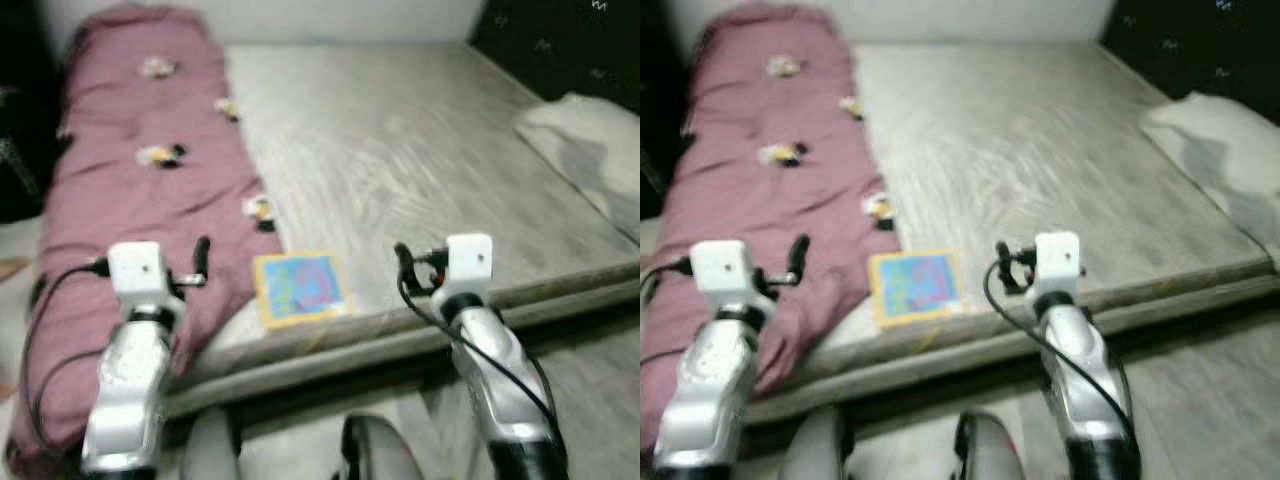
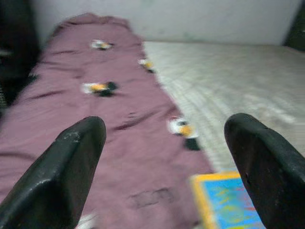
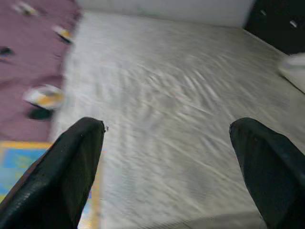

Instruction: Clean up the room

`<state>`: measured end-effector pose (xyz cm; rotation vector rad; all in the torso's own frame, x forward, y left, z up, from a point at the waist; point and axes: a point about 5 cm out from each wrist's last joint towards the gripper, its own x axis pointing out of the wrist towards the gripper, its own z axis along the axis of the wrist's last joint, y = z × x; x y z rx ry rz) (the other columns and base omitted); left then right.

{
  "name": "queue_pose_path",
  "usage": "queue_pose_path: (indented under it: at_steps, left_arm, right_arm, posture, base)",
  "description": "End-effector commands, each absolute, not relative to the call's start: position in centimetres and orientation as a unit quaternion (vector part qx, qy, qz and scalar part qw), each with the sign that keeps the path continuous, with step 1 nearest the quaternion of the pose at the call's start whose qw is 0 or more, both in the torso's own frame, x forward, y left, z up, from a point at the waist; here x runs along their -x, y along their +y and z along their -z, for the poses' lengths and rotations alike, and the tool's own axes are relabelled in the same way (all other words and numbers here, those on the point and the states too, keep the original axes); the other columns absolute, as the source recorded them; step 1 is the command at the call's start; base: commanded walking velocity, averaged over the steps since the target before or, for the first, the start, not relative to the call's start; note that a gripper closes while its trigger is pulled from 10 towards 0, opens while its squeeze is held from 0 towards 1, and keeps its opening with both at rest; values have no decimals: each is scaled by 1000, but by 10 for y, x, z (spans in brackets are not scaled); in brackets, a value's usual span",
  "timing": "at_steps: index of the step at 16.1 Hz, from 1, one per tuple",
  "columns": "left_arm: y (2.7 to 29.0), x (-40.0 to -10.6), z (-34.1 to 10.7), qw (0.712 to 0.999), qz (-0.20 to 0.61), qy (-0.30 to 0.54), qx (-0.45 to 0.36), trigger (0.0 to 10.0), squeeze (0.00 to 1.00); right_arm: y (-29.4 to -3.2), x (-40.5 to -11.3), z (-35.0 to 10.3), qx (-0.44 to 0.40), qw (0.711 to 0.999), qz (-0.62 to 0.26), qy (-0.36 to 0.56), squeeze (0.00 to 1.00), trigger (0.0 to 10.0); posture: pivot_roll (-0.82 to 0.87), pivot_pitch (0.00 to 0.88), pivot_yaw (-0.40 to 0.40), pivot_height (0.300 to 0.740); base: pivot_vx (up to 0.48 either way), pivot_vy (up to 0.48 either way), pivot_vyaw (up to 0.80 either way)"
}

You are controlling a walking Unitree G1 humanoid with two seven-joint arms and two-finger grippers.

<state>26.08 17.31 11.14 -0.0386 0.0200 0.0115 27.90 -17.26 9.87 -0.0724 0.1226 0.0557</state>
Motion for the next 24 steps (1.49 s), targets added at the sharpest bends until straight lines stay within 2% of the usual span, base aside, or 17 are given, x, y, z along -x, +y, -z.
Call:
queue_pose_path:
  at_steps: [1,4,7,11,16,24]
  left_arm:
    - [179,-260,-113,1000,-9,10,12,10000,0]
    - [178,-261,-113,1000,-9,11,15,10000,0]
    - [177,-261,-112,1000,-20,12,12,10000,0]
    - [186,-267,-96,995,-57,69,49,10000,0]
    - [192,-276,-99,994,-57,75,54,10000,0]
    - [198,-276,-95,992,-78,84,48,10000,0]
  right_arm:
    - [-169,-283,-106,36,998,-32,49,0,10000]
    - [-168,-284,-106,35,998,-32,49,0,10000]
    - [-168,-283,-106,37,998,-34,49,0,10000]
    - [-167,-282,-105,36,997,-38,54,0,10000]
    - [-169,-280,-104,35,997,-35,55,0,10000]
    - [-165,-281,-104,20,997,-38,57,0,10000]
  posture:
    - [-22,50,-89,646]
    - [-22,48,-90,646]
    - [-22,48,-90,646]
    - [-28,49,-90,646]
    - [-30,53,-87,596]
    - [-21,51,-83,591]
  base:
    - [341,0,0]
    - [315,0,0]
    - [0,0,0]
    - [0,0,0]
    - [0,0,0]
    - [0,0,0]
